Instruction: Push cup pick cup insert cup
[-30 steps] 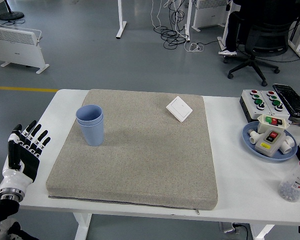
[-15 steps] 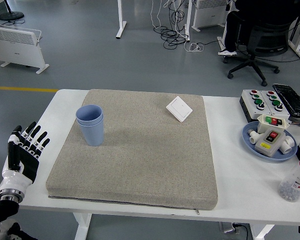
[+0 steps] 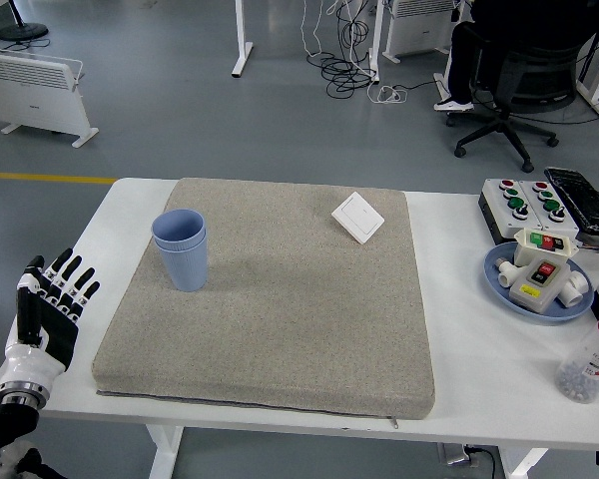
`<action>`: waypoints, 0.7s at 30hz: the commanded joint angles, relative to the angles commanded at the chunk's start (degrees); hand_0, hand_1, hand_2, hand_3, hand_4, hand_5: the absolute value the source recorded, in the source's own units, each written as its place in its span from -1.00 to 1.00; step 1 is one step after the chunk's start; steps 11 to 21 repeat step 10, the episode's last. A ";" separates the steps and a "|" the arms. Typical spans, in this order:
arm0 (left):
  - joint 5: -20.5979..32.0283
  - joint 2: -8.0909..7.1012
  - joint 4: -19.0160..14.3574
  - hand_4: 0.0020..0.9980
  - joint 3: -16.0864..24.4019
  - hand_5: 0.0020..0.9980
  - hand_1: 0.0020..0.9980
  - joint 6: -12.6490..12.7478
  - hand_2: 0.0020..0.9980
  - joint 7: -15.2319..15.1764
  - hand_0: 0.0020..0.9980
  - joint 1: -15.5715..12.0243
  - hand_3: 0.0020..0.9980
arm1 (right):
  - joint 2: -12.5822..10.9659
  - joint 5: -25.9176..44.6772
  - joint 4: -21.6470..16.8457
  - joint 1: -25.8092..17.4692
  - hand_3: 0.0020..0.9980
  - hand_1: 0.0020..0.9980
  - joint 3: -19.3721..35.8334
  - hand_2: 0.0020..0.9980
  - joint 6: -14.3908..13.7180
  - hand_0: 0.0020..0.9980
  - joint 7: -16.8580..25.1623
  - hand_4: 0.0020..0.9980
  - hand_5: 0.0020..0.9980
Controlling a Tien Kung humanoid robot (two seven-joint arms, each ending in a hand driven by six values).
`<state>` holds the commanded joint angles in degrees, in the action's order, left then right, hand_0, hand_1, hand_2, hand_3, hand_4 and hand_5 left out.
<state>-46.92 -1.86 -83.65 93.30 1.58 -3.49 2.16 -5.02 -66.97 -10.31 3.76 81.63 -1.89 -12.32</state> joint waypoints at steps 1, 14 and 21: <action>0.01 0.00 0.02 0.20 -0.03 1.00 0.76 0.01 0.90 -0.01 0.74 -0.01 0.76 | 0.00 0.03 0.00 0.00 0.08 0.18 -0.02 0.19 0.00 0.38 0.01 -0.81 -0.13; 0.04 0.00 0.20 0.20 -0.11 1.00 0.76 0.16 0.90 -0.08 0.74 -0.04 0.76 | 0.01 0.58 0.00 0.21 0.08 0.18 -0.24 0.19 0.08 0.38 0.06 -0.81 -0.13; 0.04 0.00 0.20 0.20 -0.11 1.00 0.76 0.16 0.90 -0.08 0.74 -0.04 0.76 | 0.01 0.58 0.00 0.21 0.08 0.18 -0.24 0.19 0.08 0.38 0.06 -0.81 -0.13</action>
